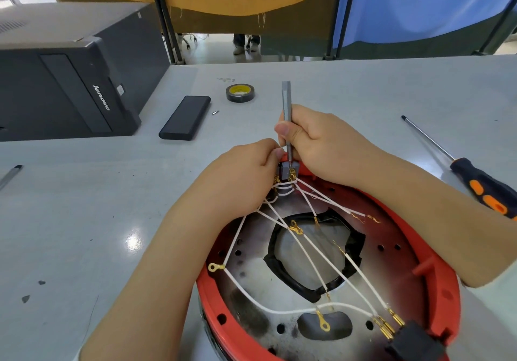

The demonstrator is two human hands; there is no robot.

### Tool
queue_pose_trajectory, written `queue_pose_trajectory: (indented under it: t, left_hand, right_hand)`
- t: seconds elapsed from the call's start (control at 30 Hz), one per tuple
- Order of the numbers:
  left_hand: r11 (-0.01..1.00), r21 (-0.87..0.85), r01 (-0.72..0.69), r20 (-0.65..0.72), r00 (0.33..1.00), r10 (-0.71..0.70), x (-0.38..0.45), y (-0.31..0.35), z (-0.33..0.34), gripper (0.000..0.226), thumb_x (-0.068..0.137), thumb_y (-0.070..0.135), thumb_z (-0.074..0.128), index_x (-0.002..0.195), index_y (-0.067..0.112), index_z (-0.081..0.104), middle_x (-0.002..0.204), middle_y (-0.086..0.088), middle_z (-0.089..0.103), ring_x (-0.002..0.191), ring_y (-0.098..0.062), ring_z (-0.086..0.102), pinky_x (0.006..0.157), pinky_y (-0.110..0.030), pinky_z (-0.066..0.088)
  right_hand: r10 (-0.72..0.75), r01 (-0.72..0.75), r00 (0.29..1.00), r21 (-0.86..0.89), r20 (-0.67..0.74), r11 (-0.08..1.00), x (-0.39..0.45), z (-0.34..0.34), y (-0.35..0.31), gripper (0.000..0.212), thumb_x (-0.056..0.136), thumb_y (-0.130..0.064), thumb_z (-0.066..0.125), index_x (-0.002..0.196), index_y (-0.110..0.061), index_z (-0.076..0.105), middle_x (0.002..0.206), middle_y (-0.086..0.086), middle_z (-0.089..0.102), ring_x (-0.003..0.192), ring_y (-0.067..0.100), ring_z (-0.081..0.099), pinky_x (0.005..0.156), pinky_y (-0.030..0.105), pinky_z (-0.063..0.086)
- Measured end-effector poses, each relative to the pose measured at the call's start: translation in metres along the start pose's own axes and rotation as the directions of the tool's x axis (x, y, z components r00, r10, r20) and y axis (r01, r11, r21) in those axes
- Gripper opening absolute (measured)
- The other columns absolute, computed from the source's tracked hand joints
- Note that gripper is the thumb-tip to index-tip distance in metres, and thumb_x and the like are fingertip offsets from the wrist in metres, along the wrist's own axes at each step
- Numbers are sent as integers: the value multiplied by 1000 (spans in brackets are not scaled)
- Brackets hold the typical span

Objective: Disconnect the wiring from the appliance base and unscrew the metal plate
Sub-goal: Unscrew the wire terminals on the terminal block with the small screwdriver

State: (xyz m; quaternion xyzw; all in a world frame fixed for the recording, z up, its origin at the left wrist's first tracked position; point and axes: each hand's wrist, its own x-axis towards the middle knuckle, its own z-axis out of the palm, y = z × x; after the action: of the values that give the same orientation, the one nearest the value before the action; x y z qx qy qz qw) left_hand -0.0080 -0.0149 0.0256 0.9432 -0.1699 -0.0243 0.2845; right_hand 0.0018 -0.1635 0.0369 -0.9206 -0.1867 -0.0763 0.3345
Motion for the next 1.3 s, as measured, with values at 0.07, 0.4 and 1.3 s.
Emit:
queue_pose_trajectory:
  t: [0.07,0.4,1.3]
  left_hand:
    - [1000,-16,4,-7,1000,-4,0,-1,0,29,100,40,30,86,29,53,68,7,52,69,-15,51,60,-31,38]
    - [1000,-21,1,-6,1000,-1,0,-2,1,28,100,39,30,95,30,56,69,9,52,71,-11,51,62,-31,39]
    - [999,-35,2,5,1000,-2,-2,-1,-1,31,100,42,29,96,31,57,77,8,58,79,-14,56,75,-35,47]
  right_hand:
    - [2,2,999,94,-42,996,-4,-1,4,25,100,-31,39,77,-28,47,51,-21,55,50,-1,50,55,21,36]
    - [35,-27,997,118,-66,993,-7,-3,5,26,100,-29,40,75,-30,47,52,-31,53,48,-5,50,53,19,32]
    - [239,-130,962,549,-132,826,-4,-8,4,30,102,-25,37,78,-10,48,52,4,37,27,4,29,32,16,26]
